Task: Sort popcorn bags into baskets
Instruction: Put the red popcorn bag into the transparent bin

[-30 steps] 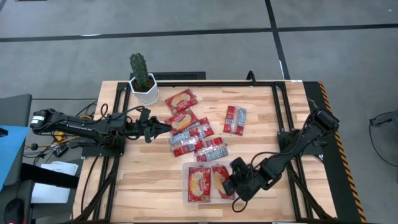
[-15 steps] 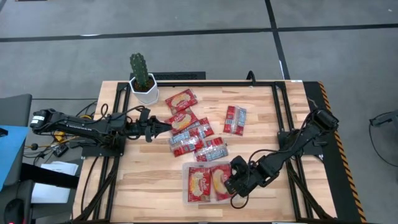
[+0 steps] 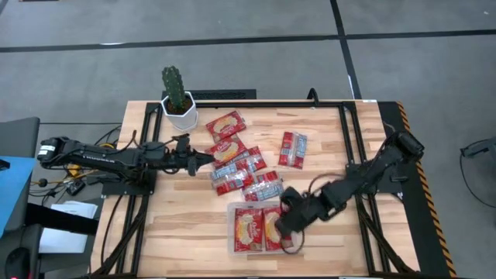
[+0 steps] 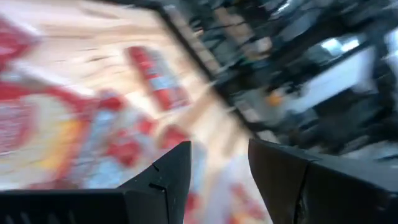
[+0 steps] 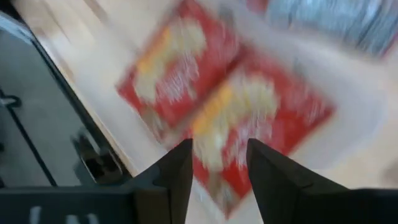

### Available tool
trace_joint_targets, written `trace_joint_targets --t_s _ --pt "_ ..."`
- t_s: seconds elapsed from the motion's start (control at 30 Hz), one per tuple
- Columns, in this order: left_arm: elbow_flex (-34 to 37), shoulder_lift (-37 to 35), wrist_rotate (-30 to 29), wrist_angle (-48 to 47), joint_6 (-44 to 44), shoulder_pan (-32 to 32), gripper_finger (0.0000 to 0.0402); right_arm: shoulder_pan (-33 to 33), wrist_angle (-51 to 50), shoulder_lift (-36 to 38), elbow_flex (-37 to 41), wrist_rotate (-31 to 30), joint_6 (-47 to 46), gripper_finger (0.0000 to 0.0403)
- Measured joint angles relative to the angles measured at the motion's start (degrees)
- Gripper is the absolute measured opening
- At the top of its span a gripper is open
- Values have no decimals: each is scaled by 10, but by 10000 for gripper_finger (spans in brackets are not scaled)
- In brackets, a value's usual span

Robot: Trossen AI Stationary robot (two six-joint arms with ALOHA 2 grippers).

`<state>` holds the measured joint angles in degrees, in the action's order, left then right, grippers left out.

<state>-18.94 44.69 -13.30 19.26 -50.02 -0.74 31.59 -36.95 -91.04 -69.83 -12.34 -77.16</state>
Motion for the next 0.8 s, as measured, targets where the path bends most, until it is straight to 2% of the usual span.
trace_joint_targets --t_s 0.1,0.2,0.37,0.47,0.6,0.8 --pt "0 2 12 -64 35 27 152 -26 -3 19 -9 -1 45 169" --pt "0 18 57 -96 87 61 167 -41 -10 38 -9 1 80 175" --pt "0 87 177 -87 180 99 216 -59 -51 56 -9 2 111 214" --pt "-1 137 206 -78 226 101 245 -65 -70 57 -9 3 112 237" --pt "-24 209 223 -75 282 101 267 -70 -80 55 -9 3 113 249" --pt "-72 310 198 -75 372 101 268 -74 -80 55 -8 2 113 246"
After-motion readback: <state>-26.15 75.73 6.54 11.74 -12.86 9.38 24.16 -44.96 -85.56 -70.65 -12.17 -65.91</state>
